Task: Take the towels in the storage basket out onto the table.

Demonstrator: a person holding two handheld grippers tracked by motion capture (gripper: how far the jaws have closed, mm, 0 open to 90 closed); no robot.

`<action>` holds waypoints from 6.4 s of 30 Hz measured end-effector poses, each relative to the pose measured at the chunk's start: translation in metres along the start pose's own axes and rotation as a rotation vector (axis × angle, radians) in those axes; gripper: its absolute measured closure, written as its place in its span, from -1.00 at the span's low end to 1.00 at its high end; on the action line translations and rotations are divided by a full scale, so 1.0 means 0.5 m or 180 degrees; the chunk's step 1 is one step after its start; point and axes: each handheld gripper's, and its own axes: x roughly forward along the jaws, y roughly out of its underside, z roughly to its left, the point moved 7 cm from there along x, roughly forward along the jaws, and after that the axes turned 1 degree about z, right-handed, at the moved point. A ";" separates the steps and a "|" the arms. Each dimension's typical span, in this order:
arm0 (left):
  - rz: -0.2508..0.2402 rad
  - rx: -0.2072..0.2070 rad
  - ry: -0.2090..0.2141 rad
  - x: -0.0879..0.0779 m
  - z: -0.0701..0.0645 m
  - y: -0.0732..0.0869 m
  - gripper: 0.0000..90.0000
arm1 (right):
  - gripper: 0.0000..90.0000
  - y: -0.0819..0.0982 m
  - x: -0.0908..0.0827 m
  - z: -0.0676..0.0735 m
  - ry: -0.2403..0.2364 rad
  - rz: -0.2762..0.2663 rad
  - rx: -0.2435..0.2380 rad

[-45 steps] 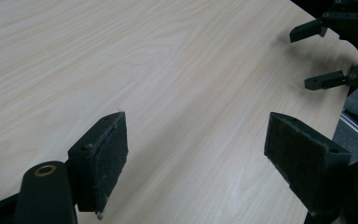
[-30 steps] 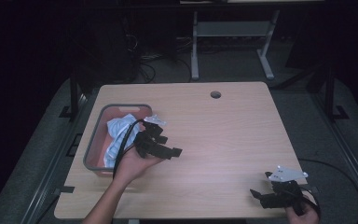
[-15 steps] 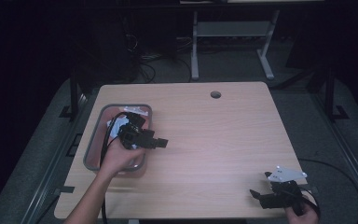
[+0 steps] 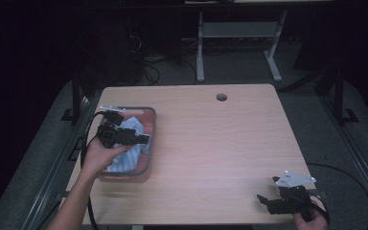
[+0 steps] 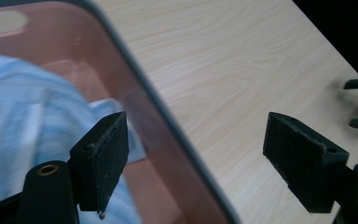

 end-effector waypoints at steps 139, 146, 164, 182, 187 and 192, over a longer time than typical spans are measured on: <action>-0.0096 0.0120 -0.0211 -0.051 -0.108 -0.132 0.53 | -0.69 -0.010 -0.009 -0.004 0.0071 -0.0099 -0.0094; -0.0050 0.0225 -0.0121 -0.012 -0.147 -0.150 0.53 | -0.69 -0.008 -0.010 -0.005 0.0057 -0.0098 -0.0066; 0.0076 0.0349 0.0025 0.073 -0.204 -0.166 0.53 | -0.69 -0.009 -0.015 -0.008 0.0069 -0.0152 -0.0057; 0.0241 0.0385 0.0157 0.165 -0.246 -0.163 0.52 | -0.69 -0.010 -0.018 -0.008 0.0069 -0.0160 -0.0065; 0.0290 0.0409 0.0153 0.184 -0.251 -0.161 0.52 | -0.69 -0.009 -0.019 -0.007 0.0067 -0.0178 -0.0042; 0.0343 0.0418 0.0205 0.220 -0.262 -0.156 0.52 | -0.69 -0.008 -0.021 -0.007 0.0064 -0.0174 -0.0027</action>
